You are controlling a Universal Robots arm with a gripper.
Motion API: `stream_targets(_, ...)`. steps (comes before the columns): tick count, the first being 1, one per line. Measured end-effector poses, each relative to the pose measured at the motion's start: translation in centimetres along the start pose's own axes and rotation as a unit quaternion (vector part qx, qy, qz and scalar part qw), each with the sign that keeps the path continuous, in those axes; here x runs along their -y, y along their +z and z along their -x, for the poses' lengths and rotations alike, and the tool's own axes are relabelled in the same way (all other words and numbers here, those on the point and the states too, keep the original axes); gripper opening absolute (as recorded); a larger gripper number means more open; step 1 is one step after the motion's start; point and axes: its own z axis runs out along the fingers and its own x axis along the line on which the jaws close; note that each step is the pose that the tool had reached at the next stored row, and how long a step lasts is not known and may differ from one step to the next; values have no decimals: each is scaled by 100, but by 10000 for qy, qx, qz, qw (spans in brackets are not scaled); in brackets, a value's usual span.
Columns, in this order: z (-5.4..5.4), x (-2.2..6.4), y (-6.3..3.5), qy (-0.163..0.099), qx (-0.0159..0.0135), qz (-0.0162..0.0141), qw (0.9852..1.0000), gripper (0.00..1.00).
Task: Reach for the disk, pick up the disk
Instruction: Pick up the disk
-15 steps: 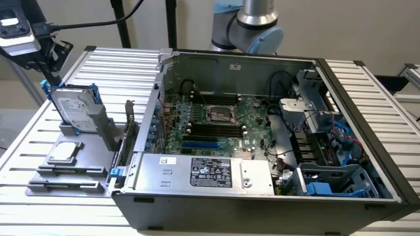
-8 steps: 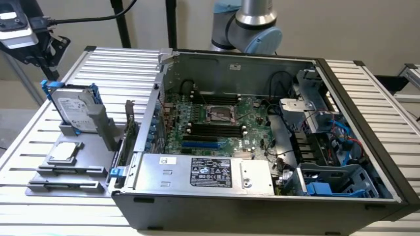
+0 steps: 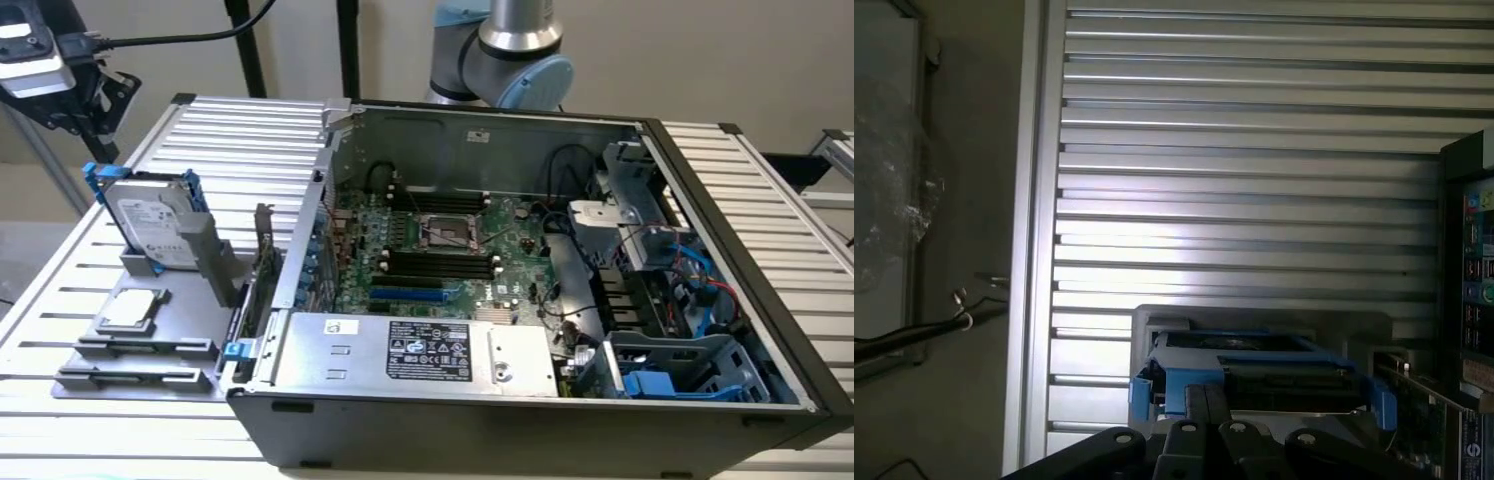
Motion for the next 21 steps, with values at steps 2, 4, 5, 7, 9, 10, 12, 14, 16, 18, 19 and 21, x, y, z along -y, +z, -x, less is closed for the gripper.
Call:
stream_targets(2,0,0,0,0,0,0,10000,11)
stream_targets(4,-1,0,0,0,0,0,10000,11)
stream_targets(5,-1,0,0,0,0,0,10000,11)
stream_targets(7,-1,0,0,0,0,0,10000,11)
stream_targets(9,-1,0,0,-2,0,0,10000,11)
stream_targets(10,-1,0,0,-20,-1,0,10000,11)
stream_targets(12,-2,0,0,-181,-7,0,9998,11)
stream_targets(14,-2,0,1,-358,-12,0,9994,11)
stream_targets(16,-2,0,-1,-546,-20,0,9985,11)
stream_targets(18,-2,0,0,-724,-27,0,9974,11)
stream_targets(19,-2,0,-1,-817,-30,0,9966,11)
stream_targets(21,-2,0,-1,-996,-36,0,9950,11)
